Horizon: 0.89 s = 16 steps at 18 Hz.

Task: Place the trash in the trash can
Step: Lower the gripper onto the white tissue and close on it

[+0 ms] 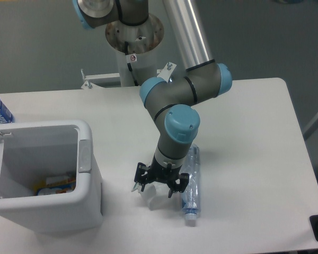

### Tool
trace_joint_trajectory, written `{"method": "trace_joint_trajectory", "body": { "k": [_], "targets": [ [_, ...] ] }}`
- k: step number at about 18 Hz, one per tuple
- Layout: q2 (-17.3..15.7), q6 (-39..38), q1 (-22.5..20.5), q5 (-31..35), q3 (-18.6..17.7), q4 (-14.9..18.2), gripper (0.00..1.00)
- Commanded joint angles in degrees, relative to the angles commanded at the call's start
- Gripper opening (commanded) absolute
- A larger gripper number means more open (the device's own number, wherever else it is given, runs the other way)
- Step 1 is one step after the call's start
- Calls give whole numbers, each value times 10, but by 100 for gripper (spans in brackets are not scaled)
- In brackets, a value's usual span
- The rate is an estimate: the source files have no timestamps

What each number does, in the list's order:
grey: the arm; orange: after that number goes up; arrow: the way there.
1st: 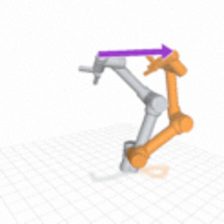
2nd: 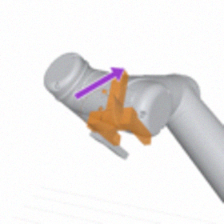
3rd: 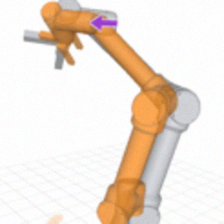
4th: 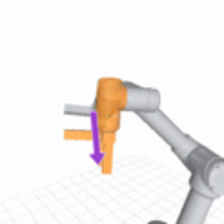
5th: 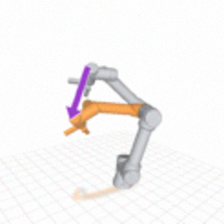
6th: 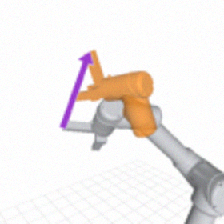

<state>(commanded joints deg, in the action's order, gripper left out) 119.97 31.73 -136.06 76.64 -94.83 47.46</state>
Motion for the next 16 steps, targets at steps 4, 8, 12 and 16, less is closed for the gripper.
{"method": "trace_joint_trajectory", "body": {
  "k": [4, 8, 12, 16],
  "targets": [
    [-3, -12, 0, 2, -1, 1, 21],
    [-8, -13, 0, 2, -6, 2, 5],
    [-12, -13, 1, 2, -9, 2, 3],
    [-26, -11, -3, -3, -3, 4, 3]
  ]
}}
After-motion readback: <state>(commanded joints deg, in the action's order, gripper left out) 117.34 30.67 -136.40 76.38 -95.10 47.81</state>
